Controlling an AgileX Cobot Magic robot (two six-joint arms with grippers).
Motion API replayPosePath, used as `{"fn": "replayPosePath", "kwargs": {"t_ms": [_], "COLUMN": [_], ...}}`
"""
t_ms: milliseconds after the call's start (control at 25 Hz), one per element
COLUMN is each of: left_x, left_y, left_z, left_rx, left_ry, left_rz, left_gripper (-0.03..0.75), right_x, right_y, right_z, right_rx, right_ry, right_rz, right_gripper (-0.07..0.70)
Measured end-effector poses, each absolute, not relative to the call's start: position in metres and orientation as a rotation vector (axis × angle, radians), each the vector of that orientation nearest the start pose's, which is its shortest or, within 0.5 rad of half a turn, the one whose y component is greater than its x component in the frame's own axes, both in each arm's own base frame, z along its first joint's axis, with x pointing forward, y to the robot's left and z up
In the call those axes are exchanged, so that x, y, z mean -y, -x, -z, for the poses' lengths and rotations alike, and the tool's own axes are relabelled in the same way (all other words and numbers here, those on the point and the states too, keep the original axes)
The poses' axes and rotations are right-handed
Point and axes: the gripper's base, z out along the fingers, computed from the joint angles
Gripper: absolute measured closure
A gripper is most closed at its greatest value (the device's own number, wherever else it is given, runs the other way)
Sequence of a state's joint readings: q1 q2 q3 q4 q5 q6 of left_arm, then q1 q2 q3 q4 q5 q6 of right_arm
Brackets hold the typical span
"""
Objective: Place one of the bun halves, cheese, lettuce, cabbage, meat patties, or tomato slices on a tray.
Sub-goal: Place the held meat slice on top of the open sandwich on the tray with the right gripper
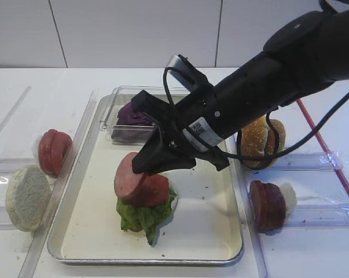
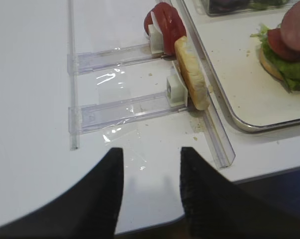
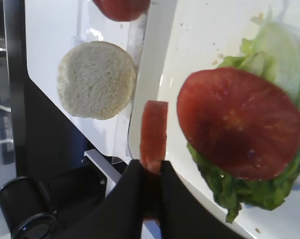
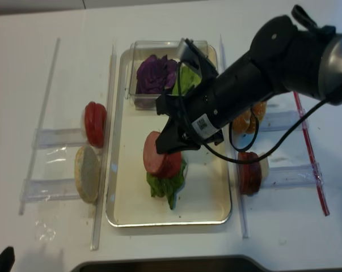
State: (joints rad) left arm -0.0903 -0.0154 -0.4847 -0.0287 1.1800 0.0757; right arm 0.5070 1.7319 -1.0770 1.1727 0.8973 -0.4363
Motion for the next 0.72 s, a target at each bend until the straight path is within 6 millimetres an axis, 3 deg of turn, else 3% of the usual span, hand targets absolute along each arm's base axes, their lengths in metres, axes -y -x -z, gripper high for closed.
{"fn": "replayPosePath", "kwargs": {"t_ms": [320,720], "left_x": [0.001,0.001], "left_y": [0.011,0.011], "left_z": [-0.264,-0.264], "left_rx": [-2.156,-2.156], "left_ry": [-0.183,-0.183], "left_rz": [0.044,0.044], "left_gripper": [0.45,0.45], "right_x": [-0.224,-0.221], "right_y": [-0.271,-0.275], "right_z": [-0.209,-0.206], "right_rx": [-2.769,-2.763], "right_ry": [0.269,0.283], "right_rz": [-1.363,-1.282], "right_gripper": [0.548,0.548]}}
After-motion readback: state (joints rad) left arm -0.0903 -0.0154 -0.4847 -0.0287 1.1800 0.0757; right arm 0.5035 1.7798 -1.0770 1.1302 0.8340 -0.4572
